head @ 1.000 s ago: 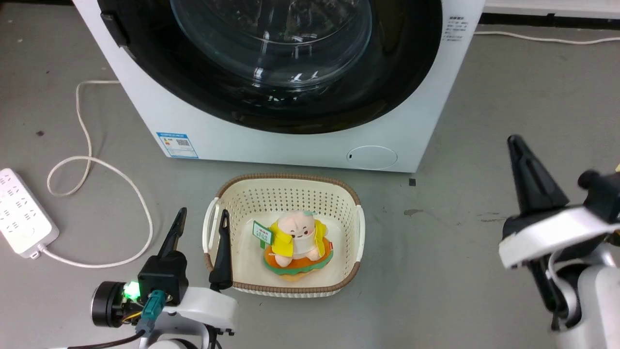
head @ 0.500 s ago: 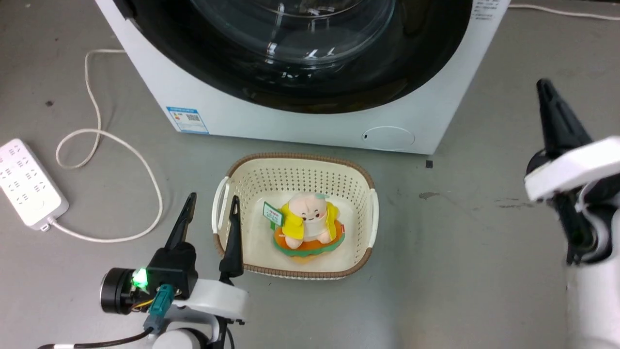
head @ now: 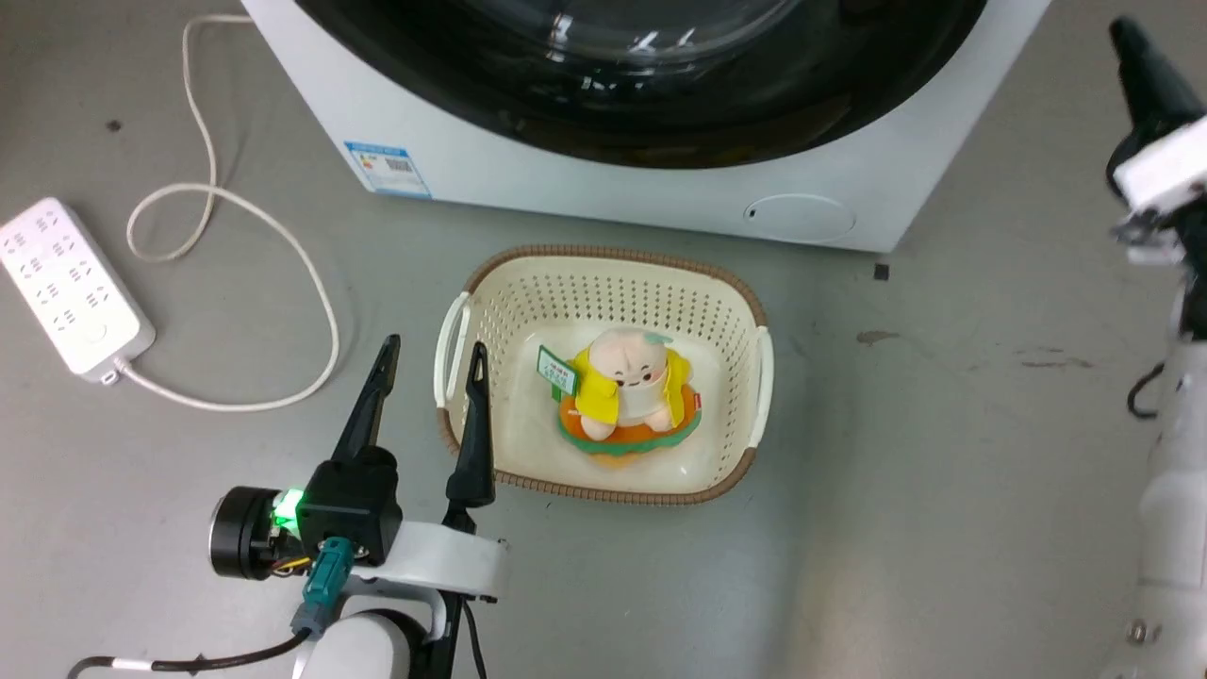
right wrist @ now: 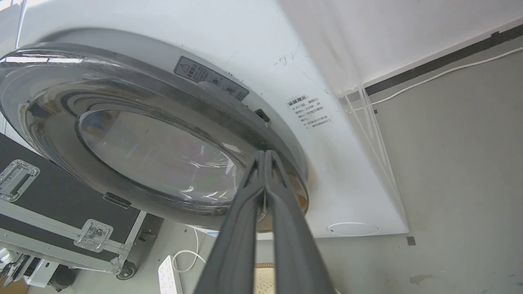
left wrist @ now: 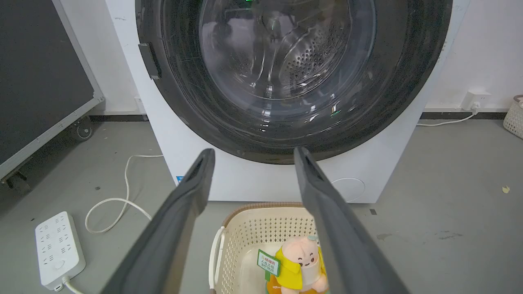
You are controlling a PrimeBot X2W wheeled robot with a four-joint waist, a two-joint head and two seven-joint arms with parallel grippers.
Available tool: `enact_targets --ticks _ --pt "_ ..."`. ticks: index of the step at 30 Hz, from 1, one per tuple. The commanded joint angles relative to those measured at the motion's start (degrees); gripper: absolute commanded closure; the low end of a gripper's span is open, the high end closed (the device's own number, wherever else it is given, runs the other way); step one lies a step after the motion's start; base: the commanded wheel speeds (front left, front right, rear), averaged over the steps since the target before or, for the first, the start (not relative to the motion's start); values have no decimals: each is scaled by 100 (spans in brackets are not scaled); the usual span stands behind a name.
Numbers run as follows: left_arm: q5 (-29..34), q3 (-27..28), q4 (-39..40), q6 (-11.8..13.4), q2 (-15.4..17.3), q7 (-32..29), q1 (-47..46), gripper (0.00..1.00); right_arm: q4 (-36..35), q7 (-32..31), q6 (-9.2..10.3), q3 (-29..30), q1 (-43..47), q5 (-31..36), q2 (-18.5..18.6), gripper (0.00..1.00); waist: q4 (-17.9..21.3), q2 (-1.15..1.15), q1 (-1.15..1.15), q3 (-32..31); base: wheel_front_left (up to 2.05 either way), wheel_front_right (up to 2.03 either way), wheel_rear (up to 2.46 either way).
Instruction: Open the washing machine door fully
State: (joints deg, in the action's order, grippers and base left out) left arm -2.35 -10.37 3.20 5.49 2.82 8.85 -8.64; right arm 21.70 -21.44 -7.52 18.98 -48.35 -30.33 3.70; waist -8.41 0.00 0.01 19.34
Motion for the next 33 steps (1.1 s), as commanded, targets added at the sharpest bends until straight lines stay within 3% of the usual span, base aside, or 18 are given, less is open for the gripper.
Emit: enact_targets --ticks 1,24,33 --pt "-44 -52 33 60 5 73 -117 0 147 -111 1 124 -333 -73 17 100 -66 0 -1 107 0 0 0" --pt "-169 -496 150 353 5 336 -456 0 2459 -1818 2 2081 -3085 163 333 100 -548 0 -1 856 0 0 0" --pt "-238 -671 197 464 6 444 -623 0 3116 -2124 3 2802 -4050 438 461 100 -723 0 -1 1138 0 0 0"
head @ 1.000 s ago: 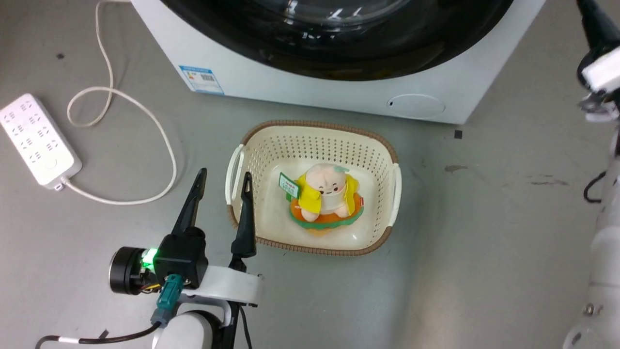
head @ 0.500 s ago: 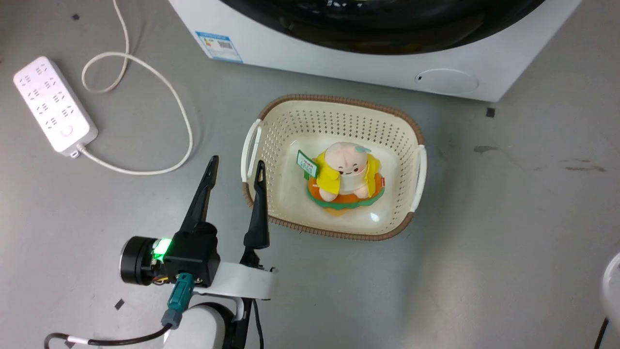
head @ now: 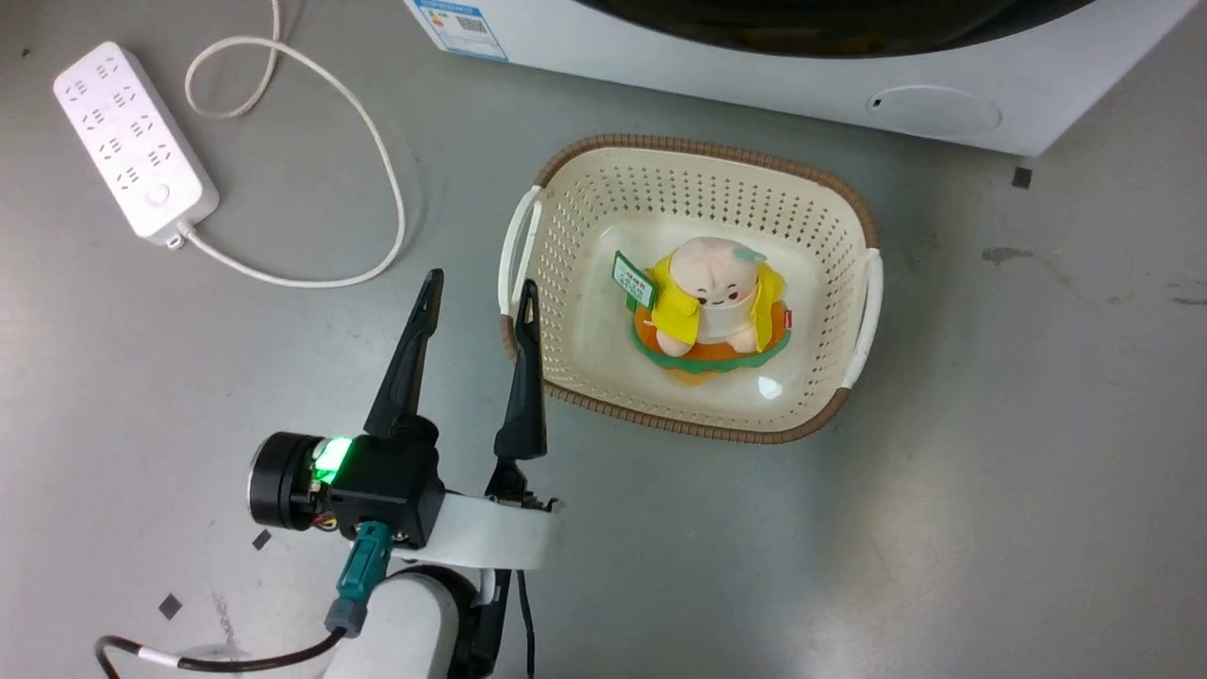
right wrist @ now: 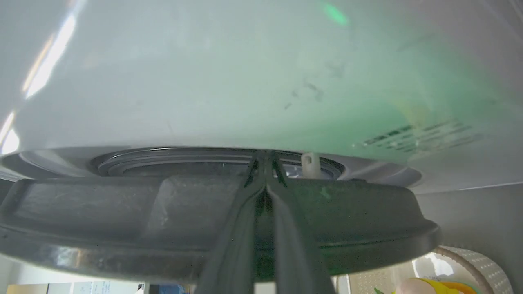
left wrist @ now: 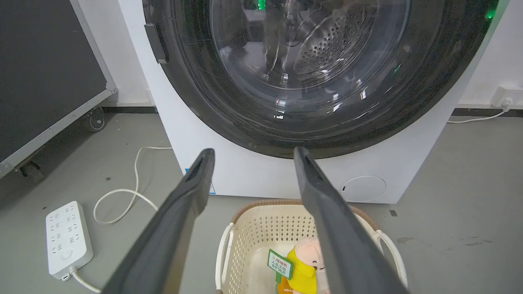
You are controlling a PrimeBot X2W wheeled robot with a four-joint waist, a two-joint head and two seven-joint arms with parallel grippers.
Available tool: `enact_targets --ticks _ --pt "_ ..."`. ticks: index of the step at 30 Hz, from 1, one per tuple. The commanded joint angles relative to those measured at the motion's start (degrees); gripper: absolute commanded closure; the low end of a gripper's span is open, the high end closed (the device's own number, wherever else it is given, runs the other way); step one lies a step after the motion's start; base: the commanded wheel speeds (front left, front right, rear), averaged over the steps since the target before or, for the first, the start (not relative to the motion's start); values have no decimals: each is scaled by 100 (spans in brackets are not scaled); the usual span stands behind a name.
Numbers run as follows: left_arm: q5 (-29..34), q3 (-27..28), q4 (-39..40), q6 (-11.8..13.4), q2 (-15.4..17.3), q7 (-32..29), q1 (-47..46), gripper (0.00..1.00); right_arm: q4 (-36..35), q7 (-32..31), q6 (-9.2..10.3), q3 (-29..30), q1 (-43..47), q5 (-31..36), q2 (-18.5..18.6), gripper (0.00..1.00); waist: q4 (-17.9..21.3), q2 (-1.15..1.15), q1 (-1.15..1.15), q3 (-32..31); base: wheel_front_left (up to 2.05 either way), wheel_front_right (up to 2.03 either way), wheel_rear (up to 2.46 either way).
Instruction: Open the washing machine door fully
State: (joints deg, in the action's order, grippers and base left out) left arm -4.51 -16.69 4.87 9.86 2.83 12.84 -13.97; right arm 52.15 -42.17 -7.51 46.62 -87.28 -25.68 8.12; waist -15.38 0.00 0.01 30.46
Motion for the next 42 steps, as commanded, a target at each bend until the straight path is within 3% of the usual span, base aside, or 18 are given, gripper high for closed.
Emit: enact_targets --ticks 1,7,14,25,31,42 --pt "-28 -58 36 44 4 57 -109 0 178 -123 2 133 -243 4 43 100 -45 0 -1 53 0 0 0" --pt "-46 -126 45 129 5 129 -175 0 615 -568 2 391 -459 353 206 100 -112 0 -1 112 0 0 0" --pt "-57 -153 -21 164 5 213 -165 0 851 -1063 2 840 -284 246 144 100 -69 0 -1 -126 0 0 0" --pt "-22 151 -295 -37 10 216 244 0 149 -1803 2 725 1428 -172 -415 100 179 0 -1 -1170 0 0 0" --pt "-10 289 -430 -152 13 216 518 0 -91 -2318 2 250 2320 -1006 -520 100 234 0 -1 -1687 0 0 0" --pt "47 420 -491 -287 12 216 778 0 415 -2028 2 -1869 3195 -3355 -524 100 257 0 -1 -2017 0 0 0"
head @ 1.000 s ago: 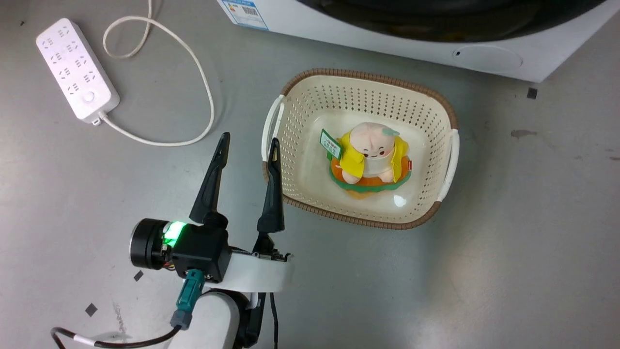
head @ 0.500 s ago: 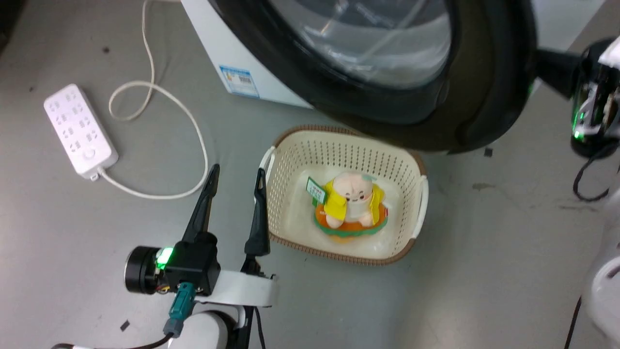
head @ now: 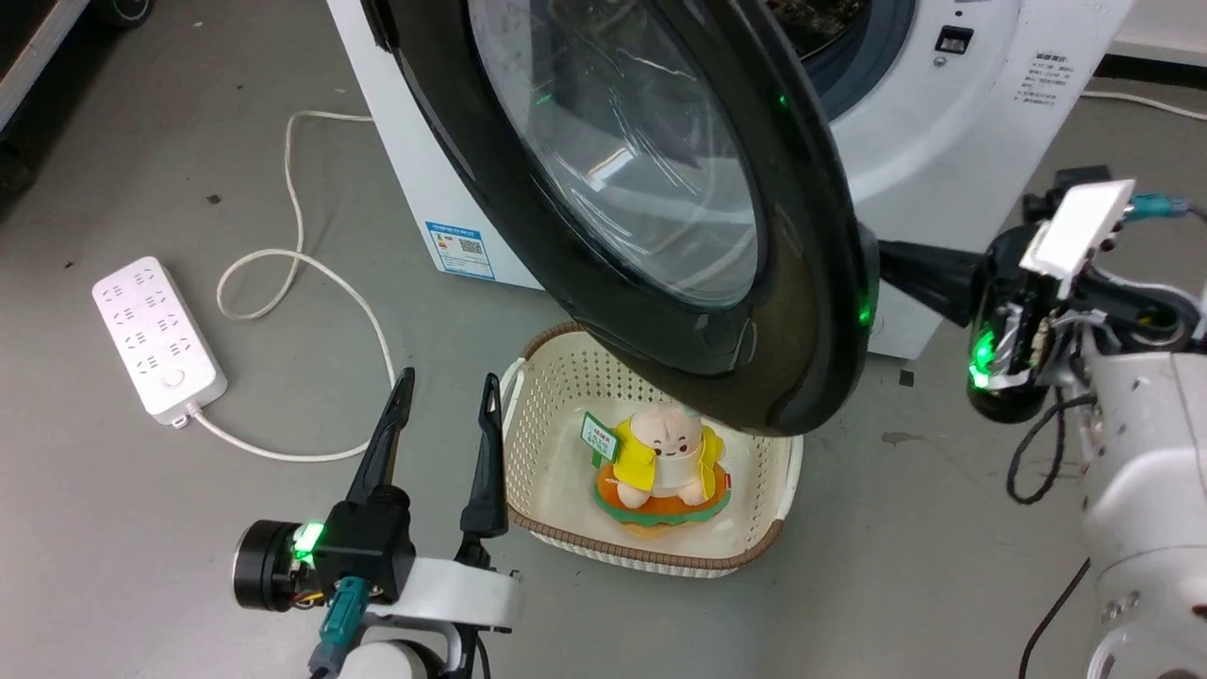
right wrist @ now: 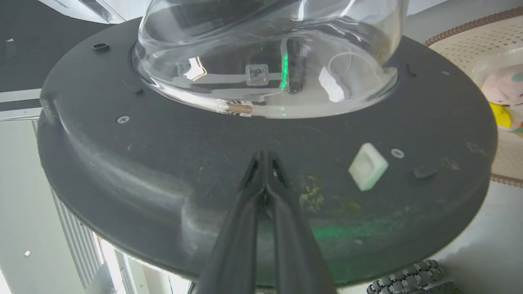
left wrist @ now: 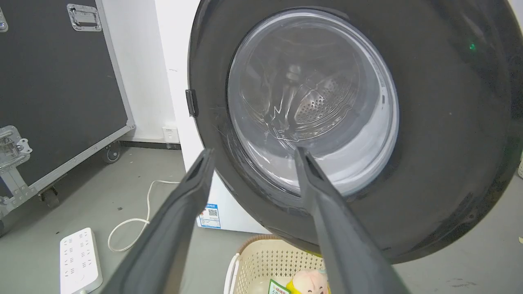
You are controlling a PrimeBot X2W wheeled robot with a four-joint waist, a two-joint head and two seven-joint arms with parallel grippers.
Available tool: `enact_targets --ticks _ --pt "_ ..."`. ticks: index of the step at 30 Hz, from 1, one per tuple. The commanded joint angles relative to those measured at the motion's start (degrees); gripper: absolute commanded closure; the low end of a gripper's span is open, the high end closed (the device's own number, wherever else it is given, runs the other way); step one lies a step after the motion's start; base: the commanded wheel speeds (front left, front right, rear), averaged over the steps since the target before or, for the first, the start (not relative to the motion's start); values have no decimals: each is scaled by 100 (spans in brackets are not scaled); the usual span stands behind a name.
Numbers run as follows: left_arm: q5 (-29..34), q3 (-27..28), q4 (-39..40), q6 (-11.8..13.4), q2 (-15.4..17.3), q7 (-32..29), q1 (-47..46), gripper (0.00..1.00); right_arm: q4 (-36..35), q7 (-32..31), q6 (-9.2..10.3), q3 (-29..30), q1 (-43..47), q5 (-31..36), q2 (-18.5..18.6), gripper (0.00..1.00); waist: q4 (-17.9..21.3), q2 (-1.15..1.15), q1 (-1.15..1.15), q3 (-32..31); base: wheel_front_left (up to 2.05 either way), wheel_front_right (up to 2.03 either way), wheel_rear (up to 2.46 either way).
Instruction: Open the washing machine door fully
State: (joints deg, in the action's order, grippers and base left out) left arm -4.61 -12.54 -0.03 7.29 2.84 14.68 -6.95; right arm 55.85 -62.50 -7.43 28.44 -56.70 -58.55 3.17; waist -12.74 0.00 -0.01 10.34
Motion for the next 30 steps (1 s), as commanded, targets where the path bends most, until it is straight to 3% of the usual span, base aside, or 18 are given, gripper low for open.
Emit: enact_targets --ticks 1,10,11,12,13,15,23,24,26,30 --pt "61 9 -4 -42 11 32 89 0 59 32 -6 -277 214 -273 -28 100 -19 0 1 -16 0 0 0" --pt "-19 -7 -194 -176 9 32 321 0 -483 377 -6 -2647 1272 -2357 -29 100 -134 0 1 -180 0 0 0" --pt "-19 -7 -194 -176 9 32 321 0 -483 377 -6 -2647 1272 -2357 -29 100 -134 0 1 -180 0 0 0" --pt "-37 -27 -255 -213 8 32 378 0 -730 534 -6 -3195 1534 -2801 -29 100 -157 0 1 -221 0 0 0" --pt "-37 -27 -255 -213 8 32 378 0 -730 534 -6 -3195 1534 -2801 -29 100 -157 0 1 -221 0 0 0" --pt "-44 -60 -314 -244 8 32 449 0 -1097 853 -6 -3923 1856 -3317 -29 100 -176 0 1 -262 0 0 0" --pt "-97 -68 -376 -233 6 32 516 0 -1554 1743 -6 -4799 2172 -3906 -29 100 -192 0 1 -355 0 0 0" --pt "-109 -47 -373 -226 6 32 523 0 -1586 1914 -6 -4806 2180 -3873 -29 81 -180 0 1 -375 0 0 0" --pt "-126 10 -359 -217 6 32 529 0 -1703 2204 -6 -4787 2192 -3777 33 0 -137 0 1 -414 0 0 0" --pt "-167 171 -315 -228 9 32 535 0 -2335 3131 -6 -4660 2237 -3206 469 0 13 0 1 -520 0 0 0"
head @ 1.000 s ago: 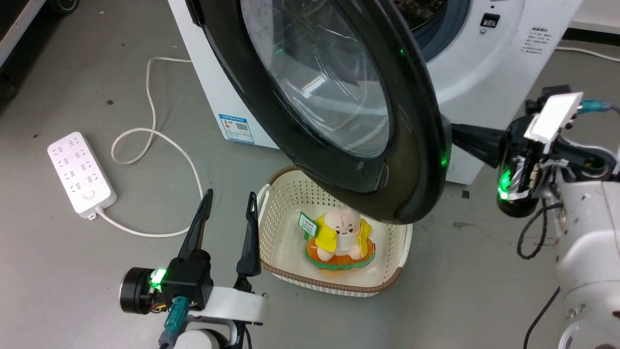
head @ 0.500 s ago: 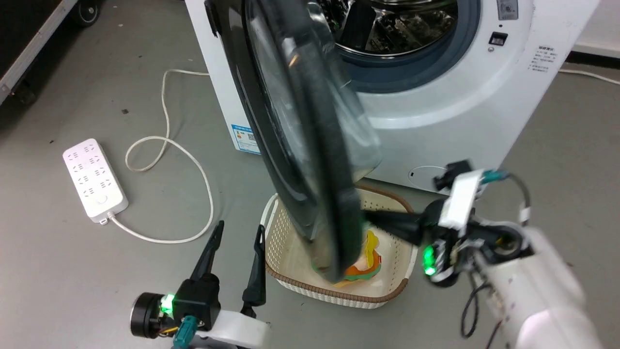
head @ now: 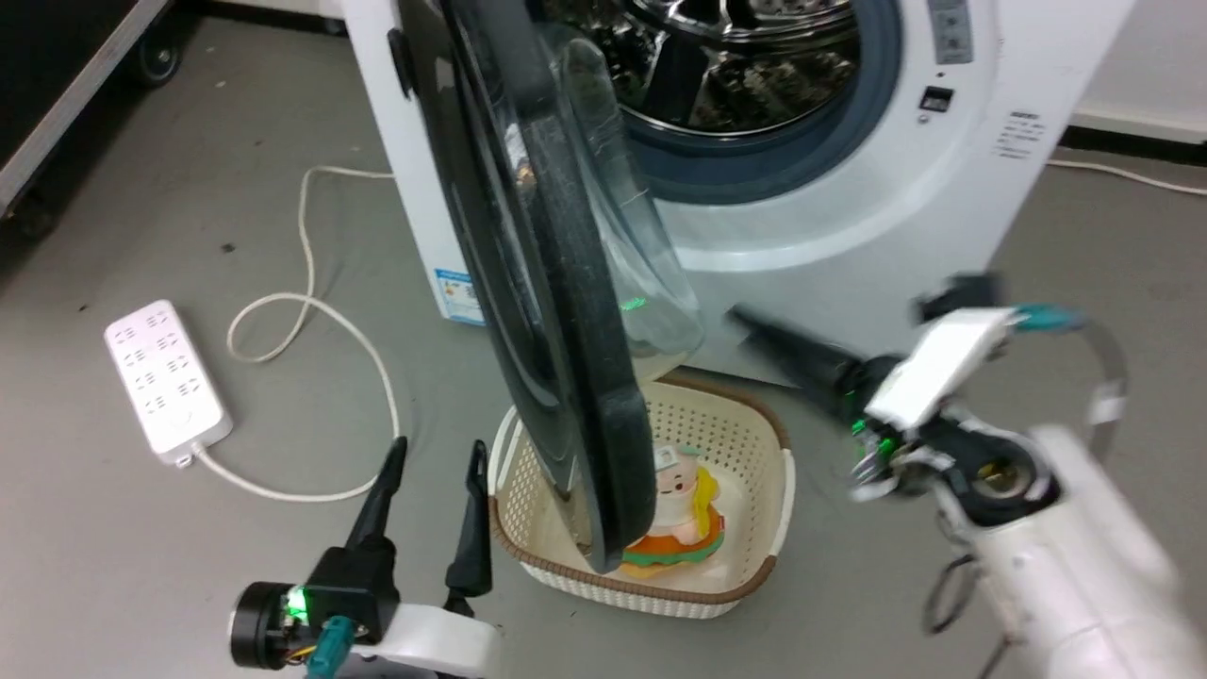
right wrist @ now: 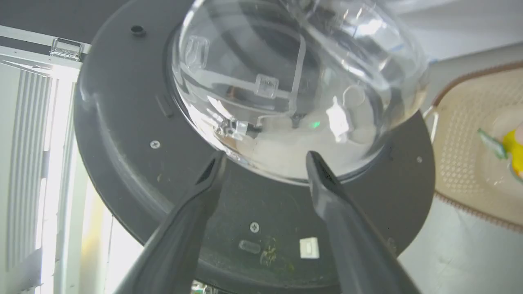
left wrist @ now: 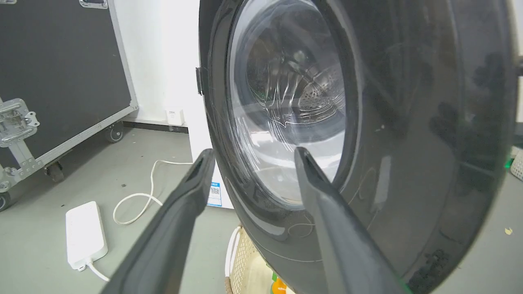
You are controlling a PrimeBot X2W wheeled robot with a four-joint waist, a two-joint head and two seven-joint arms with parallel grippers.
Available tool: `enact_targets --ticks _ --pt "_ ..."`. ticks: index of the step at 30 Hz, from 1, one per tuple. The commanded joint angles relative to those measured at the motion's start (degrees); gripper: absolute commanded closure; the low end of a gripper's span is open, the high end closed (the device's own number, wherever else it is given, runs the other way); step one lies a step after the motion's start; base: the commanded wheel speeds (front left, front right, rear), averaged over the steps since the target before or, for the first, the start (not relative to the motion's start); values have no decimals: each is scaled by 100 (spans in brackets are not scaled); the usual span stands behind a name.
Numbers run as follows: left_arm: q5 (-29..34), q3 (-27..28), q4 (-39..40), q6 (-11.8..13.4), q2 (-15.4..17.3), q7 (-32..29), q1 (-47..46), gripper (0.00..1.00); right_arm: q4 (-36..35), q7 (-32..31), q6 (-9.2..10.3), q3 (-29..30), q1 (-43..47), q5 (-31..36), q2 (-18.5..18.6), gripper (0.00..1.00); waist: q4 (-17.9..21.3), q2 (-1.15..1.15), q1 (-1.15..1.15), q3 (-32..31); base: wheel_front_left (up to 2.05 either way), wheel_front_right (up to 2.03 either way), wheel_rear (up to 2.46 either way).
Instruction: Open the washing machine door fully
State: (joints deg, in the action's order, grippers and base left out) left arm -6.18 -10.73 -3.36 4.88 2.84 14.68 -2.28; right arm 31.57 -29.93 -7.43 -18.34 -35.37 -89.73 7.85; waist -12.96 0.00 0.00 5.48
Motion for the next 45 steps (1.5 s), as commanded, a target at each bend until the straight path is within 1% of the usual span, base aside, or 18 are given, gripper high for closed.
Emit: enact_targets --ticks 1,3,5,9,10,13,15,17,21,24,26,28,32,39,45 --pt "-21 32 26 6 11 32 72 0 -129 157 -6 36 143 141 129 0 84 0 0 -66 0 0 0" --pt "-38 113 42 -13 20 32 81 0 -667 844 -6 16 246 832 482 0 188 0 0 -128 0 0 0" --pt "-54 193 57 -34 31 32 95 0 -1160 1622 -6 -43 413 1670 827 0 305 0 0 -197 0 0 0" --pt "-71 353 113 -56 50 32 135 0 -1733 2785 -6 -83 813 3147 1346 0 559 0 0 -295 0 0 0" --pt "-70 376 122 -76 59 32 149 0 -1825 3033 -6 -85 918 3581 1466 0 611 0 0 -324 0 0 0" --pt "-75 460 145 -123 88 32 199 0 -2027 3612 -6 126 1317 4754 1592 0 764 0 0 -396 0 0 0" --pt "-110 501 144 -208 114 32 259 0 -2184 3900 -6 431 1679 5369 1440 0 854 0 0 -453 0 0 0" --pt "-116 548 143 -226 117 32 335 0 -2390 4097 -6 806 2093 6078 1247 0 907 0 0 -502 0 0 0" --pt "-121 583 116 -266 111 32 491 0 -2933 4260 -6 1614 2943 7199 517 0 992 0 0 -572 0 0 0" --pt "-85 564 64 -309 117 32 562 0 -3341 4319 -6 1963 3503 7864 2 0 1023 0 0 -587 0 0 0" --pt "-58 547 25 -320 117 32 581 0 -3484 4357 -6 2081 3805 8133 -225 0 1035 0 0 -576 0 0 0" --pt "-40 514 -2 -336 111 32 585 0 -3524 4383 -6 2040 4072 8487 -305 0 1030 0 0 -576 0 0 0" --pt "-21 478 -38 -347 97 32 588 0 -3534 4424 -6 2054 4335 8726 -429 0 1023 0 0 -571 0 0 0" --pt "49 463 -68 -342 83 32 607 0 -3510 4456 -6 2142 4410 8774 -490 0 1010 0 0 -586 0 0 0" --pt "70 488 -83 -354 72 32 577 0 -3463 4469 -6 2134 4383 8591 -495 0 1009 0 0 -587 0 0 0"
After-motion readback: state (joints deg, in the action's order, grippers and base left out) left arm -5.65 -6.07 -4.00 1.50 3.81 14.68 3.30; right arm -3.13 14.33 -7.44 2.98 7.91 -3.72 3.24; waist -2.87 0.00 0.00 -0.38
